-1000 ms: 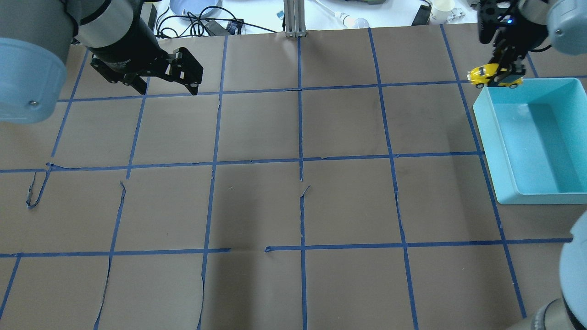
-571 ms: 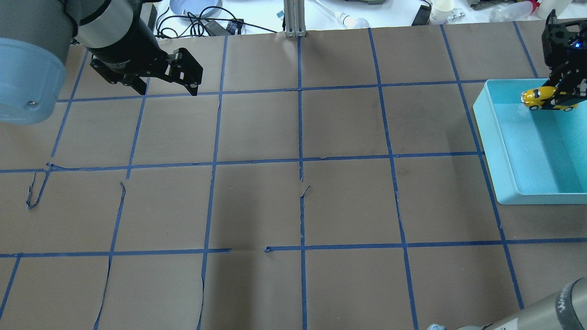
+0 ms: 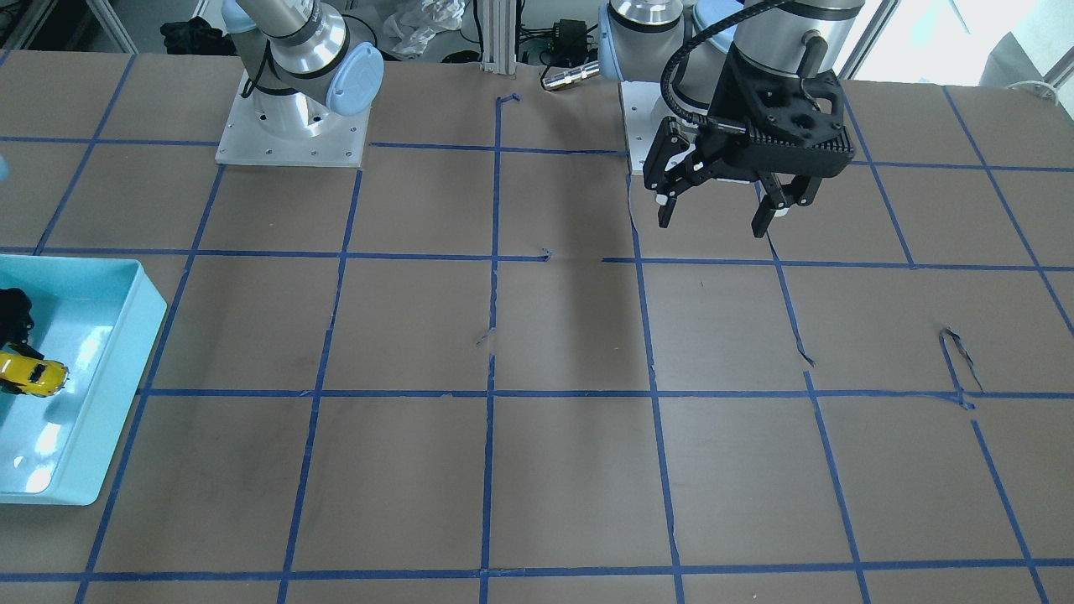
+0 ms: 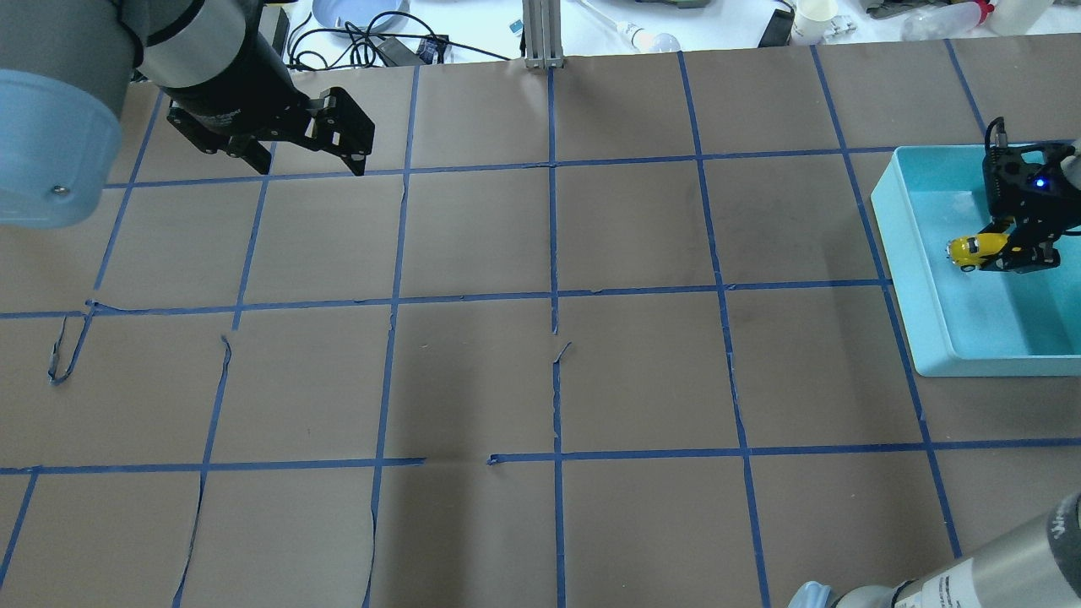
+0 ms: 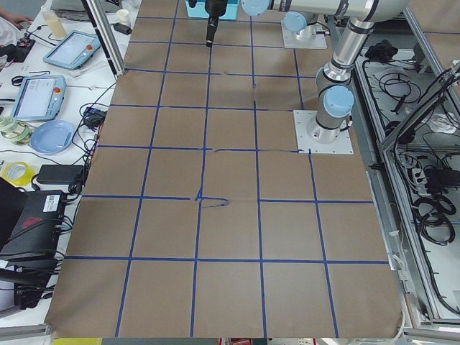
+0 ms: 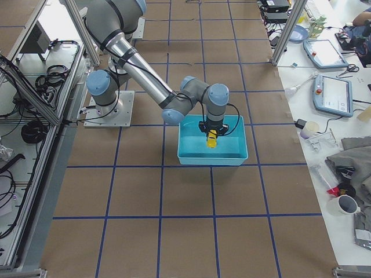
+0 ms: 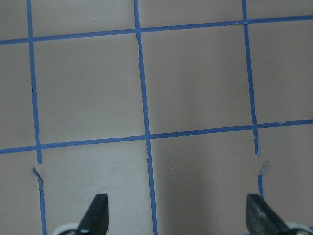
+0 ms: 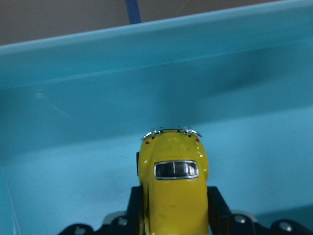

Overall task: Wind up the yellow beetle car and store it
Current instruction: 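Carry the car over the blue bin and lower it inside, then open the right gripper to release the car in the bin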

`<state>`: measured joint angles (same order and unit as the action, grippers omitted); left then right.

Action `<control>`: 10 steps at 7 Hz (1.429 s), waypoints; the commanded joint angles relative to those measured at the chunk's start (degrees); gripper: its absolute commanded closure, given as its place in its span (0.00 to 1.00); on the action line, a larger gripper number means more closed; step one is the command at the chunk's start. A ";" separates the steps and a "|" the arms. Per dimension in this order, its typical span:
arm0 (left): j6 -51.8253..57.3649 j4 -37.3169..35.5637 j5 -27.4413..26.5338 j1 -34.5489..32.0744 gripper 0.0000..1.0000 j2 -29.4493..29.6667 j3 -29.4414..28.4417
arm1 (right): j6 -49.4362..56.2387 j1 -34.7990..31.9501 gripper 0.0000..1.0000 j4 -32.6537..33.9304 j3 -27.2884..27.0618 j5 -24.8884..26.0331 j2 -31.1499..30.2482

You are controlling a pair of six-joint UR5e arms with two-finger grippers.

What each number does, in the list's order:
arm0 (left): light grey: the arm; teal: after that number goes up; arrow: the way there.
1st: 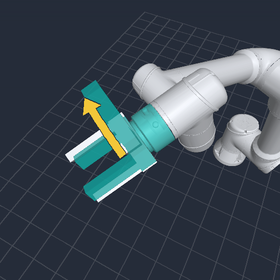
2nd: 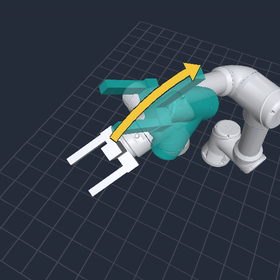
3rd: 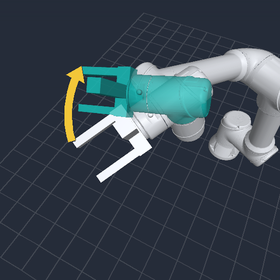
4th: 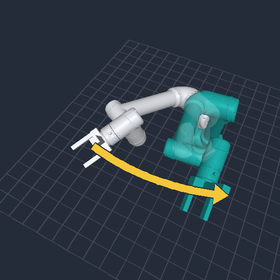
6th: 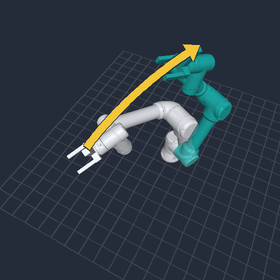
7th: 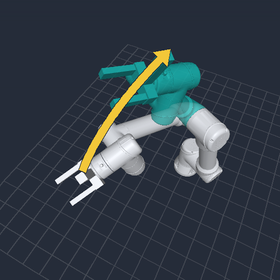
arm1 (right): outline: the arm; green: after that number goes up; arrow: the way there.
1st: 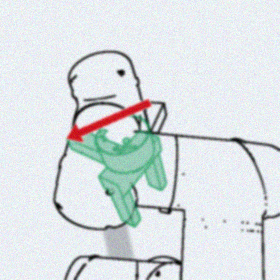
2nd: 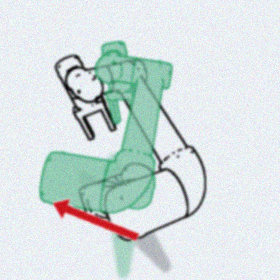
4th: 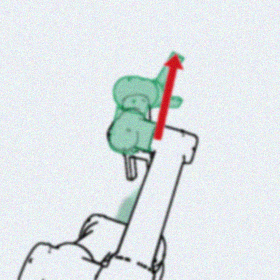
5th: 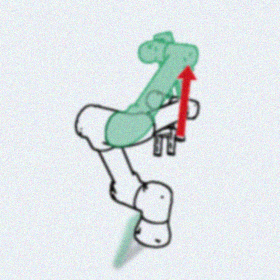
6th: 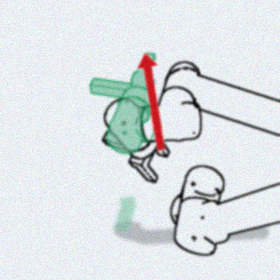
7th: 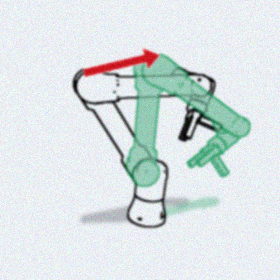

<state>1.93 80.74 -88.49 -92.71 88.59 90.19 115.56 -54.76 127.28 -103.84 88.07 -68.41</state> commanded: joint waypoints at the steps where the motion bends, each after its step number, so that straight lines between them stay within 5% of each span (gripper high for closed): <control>1: 0.00 -0.06 0.07 -0.01 0.00 0.00 -0.01 | 1.86 1.57 1.00 5.41 -2.93 -0.97 1.79; 2: 0.00 -0.06 0.07 -0.01 0.00 0.00 -0.01 | 1.87 1.67 0.87 5.44 -2.94 -0.97 1.79; 3: 0.00 -0.15 0.16 -0.01 0.00 0.00 -0.01 | 1.69 1.67 0.32 5.35 -3.03 -0.36 1.79; 4: 0.00 -0.15 0.16 -0.01 0.00 0.00 -0.01 | 1.43 1.67 0.00 4.57 -2.51 -0.61 1.27; 7: 0.00 -0.15 0.16 -0.10 0.00 0.00 -0.27 | -3.89 1.06 0.00 -2.69 2.04 -0.35 -6.78; 10: 0.00 -0.24 0.42 0.08 0.00 0.00 -0.27 | -15.14 0.97 0.00 -24.78 13.98 -0.70 -14.53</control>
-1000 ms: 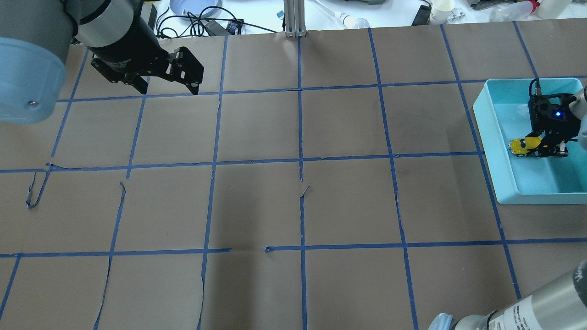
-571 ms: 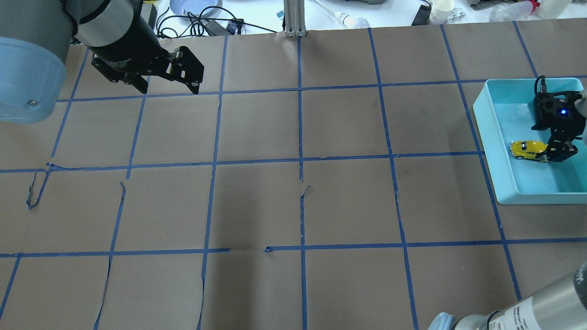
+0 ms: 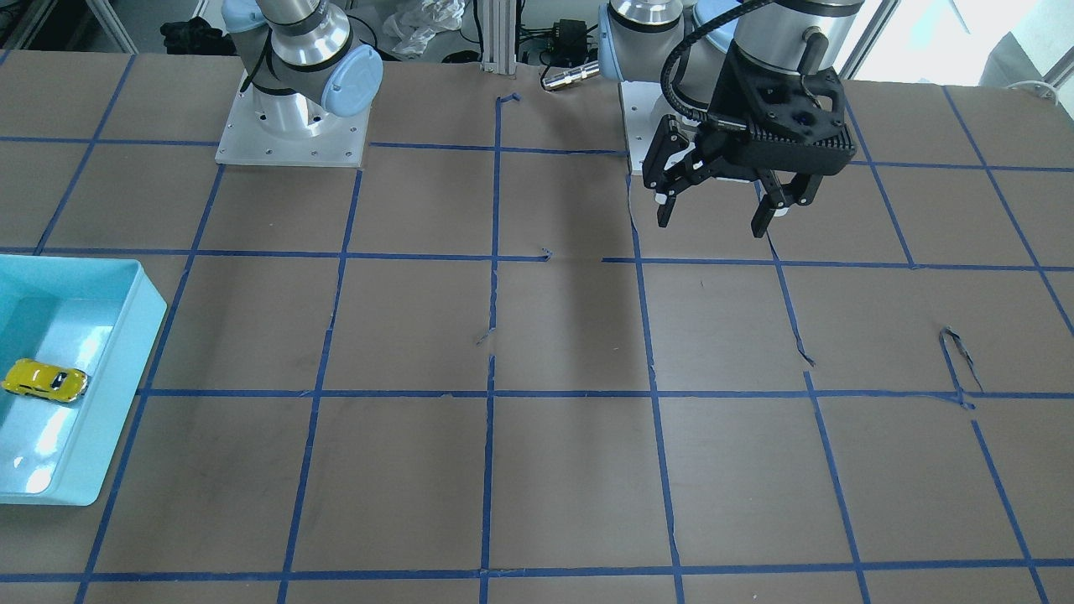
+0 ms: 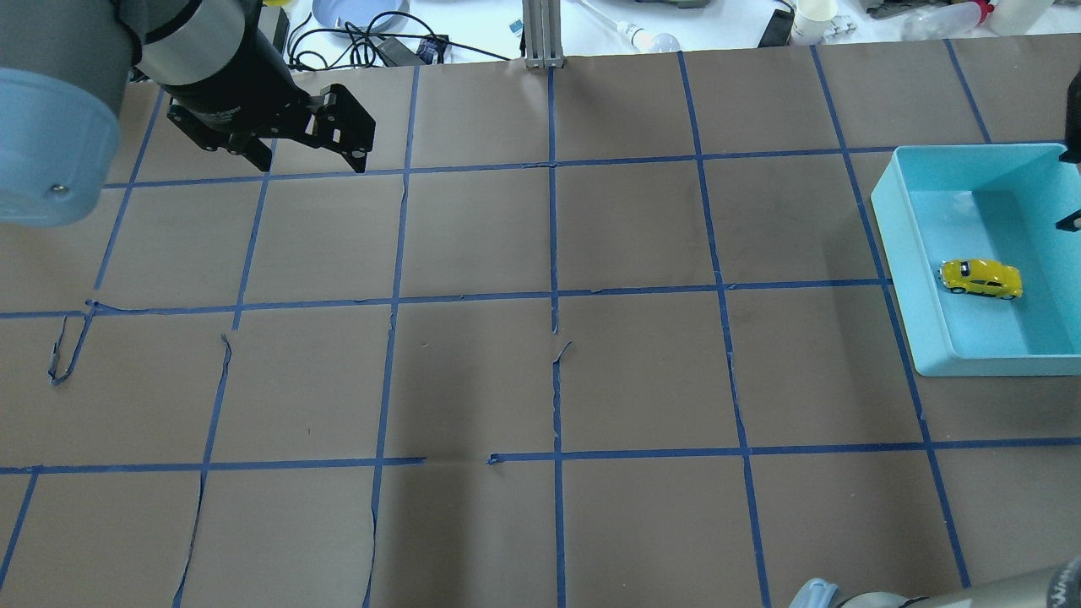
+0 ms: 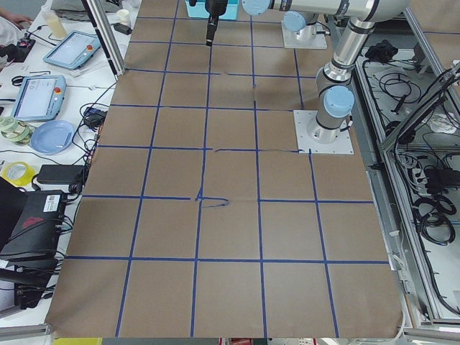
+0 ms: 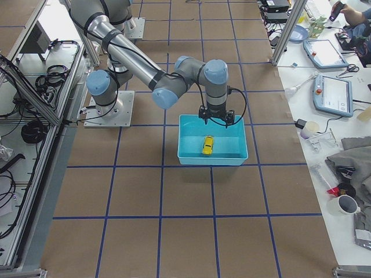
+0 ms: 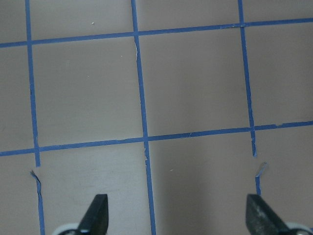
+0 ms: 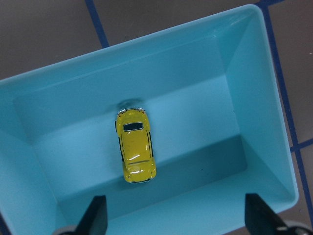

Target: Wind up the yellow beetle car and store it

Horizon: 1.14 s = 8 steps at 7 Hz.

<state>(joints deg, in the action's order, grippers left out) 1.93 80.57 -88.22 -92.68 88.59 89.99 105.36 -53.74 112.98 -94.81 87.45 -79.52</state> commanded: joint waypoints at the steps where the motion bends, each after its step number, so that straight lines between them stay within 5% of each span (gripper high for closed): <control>1: 0.00 -0.06 0.24 0.04 0.00 0.00 -0.17 | -8.81 -0.05 0.00 -18.59 8.38 -0.08 -6.49; 4: 0.09 -0.06 0.25 0.13 0.00 0.00 -0.26 | -34.82 -5.73 0.00 -30.17 12.81 0.53 -10.04; 8: 0.09 -0.06 0.25 0.13 0.00 0.00 -0.26 | -76.22 -25.48 0.00 -30.90 12.29 1.15 -8.73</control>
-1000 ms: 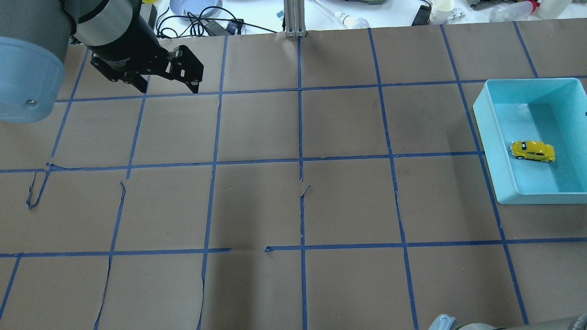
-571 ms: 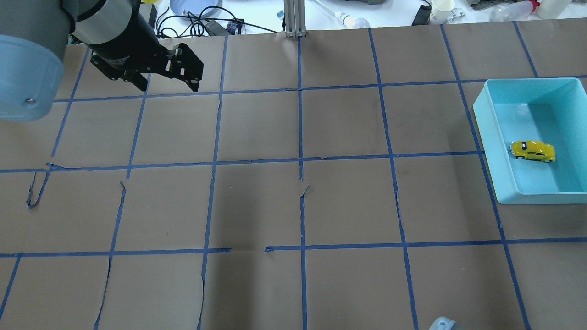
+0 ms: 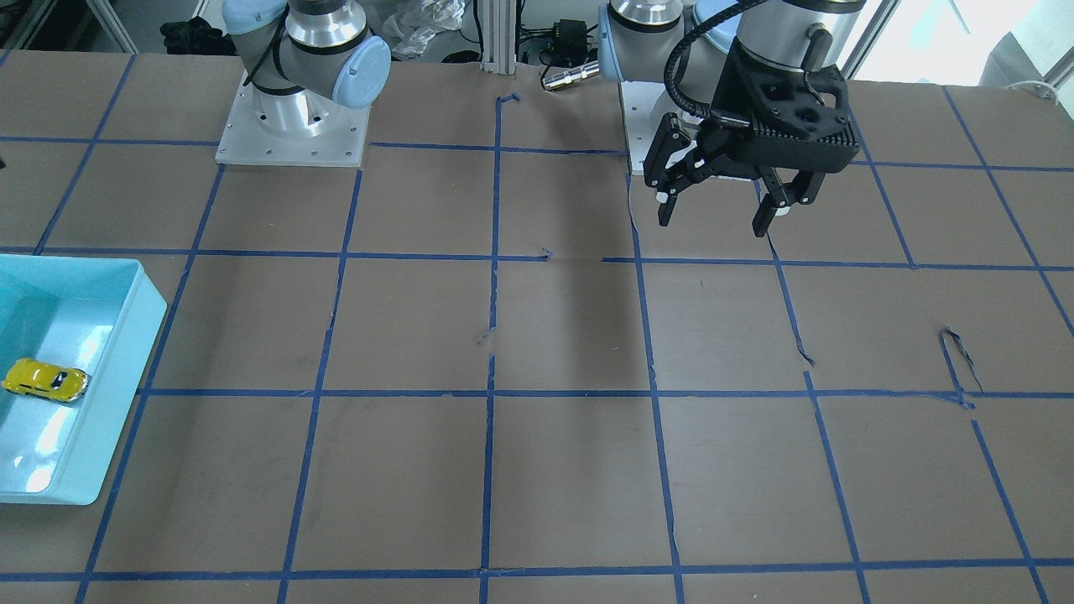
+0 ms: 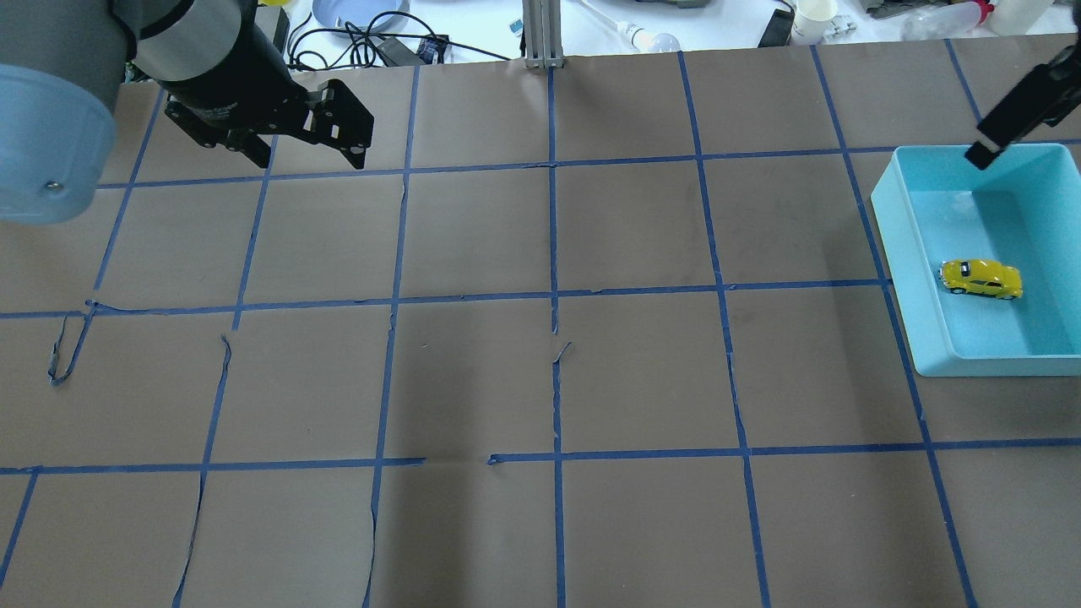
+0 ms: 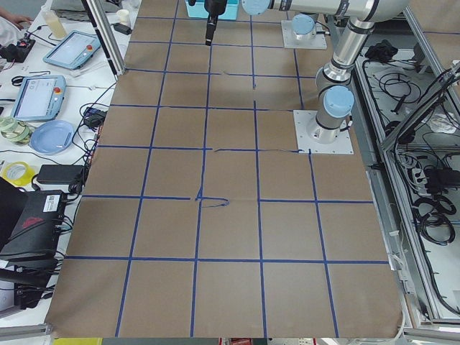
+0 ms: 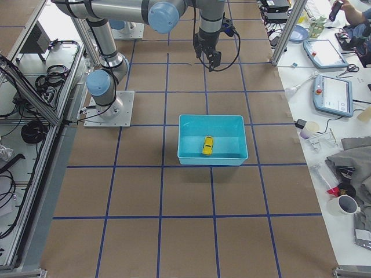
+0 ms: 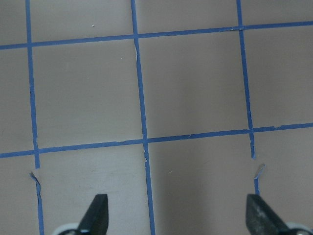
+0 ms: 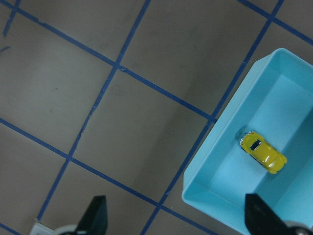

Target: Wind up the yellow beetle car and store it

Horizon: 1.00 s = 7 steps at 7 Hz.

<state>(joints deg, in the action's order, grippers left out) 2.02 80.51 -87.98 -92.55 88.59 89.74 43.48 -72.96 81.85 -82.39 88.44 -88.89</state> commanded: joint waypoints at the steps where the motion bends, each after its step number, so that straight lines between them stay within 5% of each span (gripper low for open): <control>1: 0.00 0.00 -0.09 0.00 0.00 0.00 0.09 | -22.65 -11.10 0.00 0.93 -0.14 3.55 1.17; 3: 0.00 0.00 0.00 0.00 0.00 0.00 0.00 | -40.48 -17.36 0.00 6.01 -0.14 4.81 2.84; 7: 0.00 0.00 0.00 0.00 0.00 0.00 0.00 | -43.57 -19.33 0.00 14.10 -0.92 4.55 4.43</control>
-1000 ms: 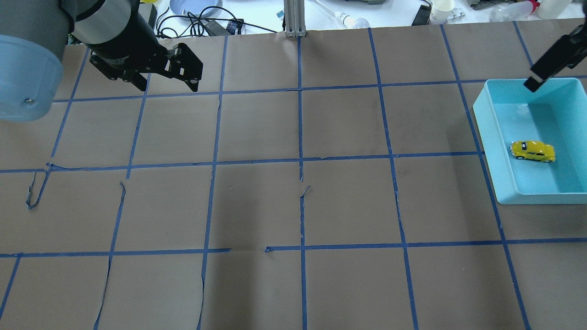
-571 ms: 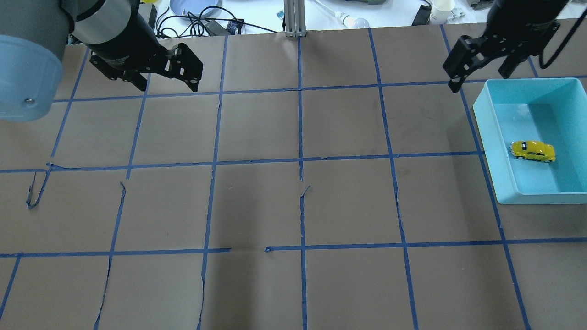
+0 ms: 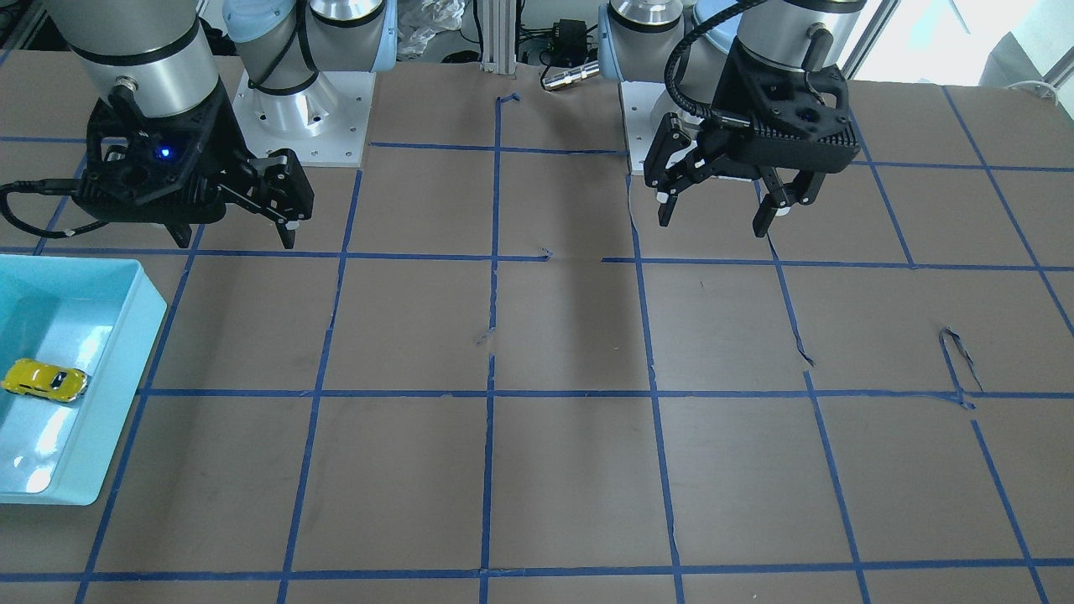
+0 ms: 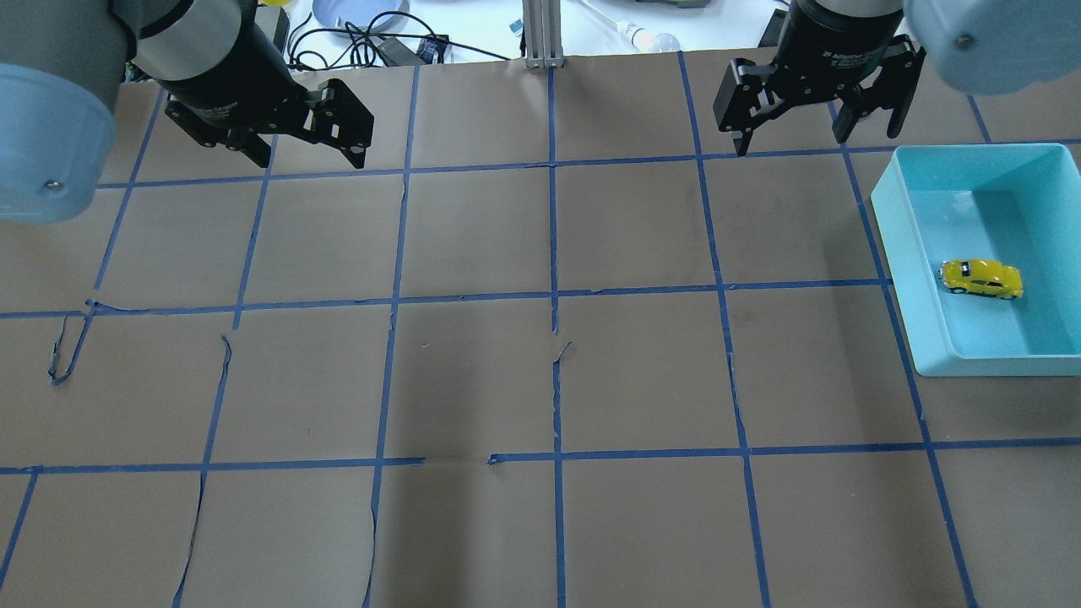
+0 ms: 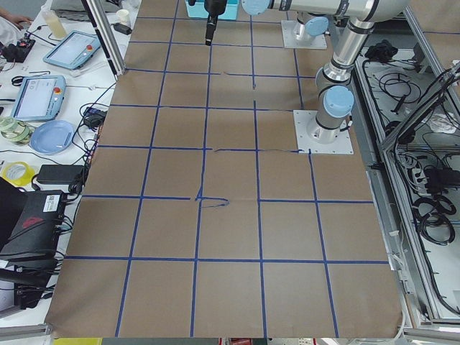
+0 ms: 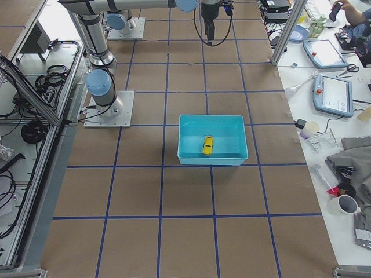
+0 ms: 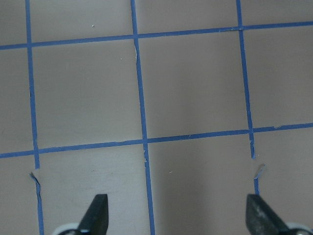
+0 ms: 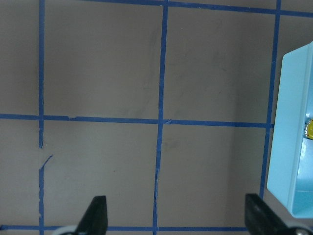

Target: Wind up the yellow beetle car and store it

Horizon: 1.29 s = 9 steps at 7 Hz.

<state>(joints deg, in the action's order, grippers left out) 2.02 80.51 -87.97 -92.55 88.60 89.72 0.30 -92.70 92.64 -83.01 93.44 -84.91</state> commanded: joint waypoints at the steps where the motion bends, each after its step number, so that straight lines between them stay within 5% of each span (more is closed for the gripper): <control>1: 0.00 0.00 -0.01 0.00 0.00 0.00 0.10 | -0.39 1.11 0.00 2.72 -0.23 -3.24 -0.08; 9: 0.09 0.00 -0.18 0.00 0.00 0.00 0.28 | -0.56 1.47 0.00 0.96 -0.31 -3.62 -0.35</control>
<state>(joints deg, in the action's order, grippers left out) 2.04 80.51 -88.10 -92.56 88.59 90.00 -0.26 -91.21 93.61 -83.32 89.72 -85.25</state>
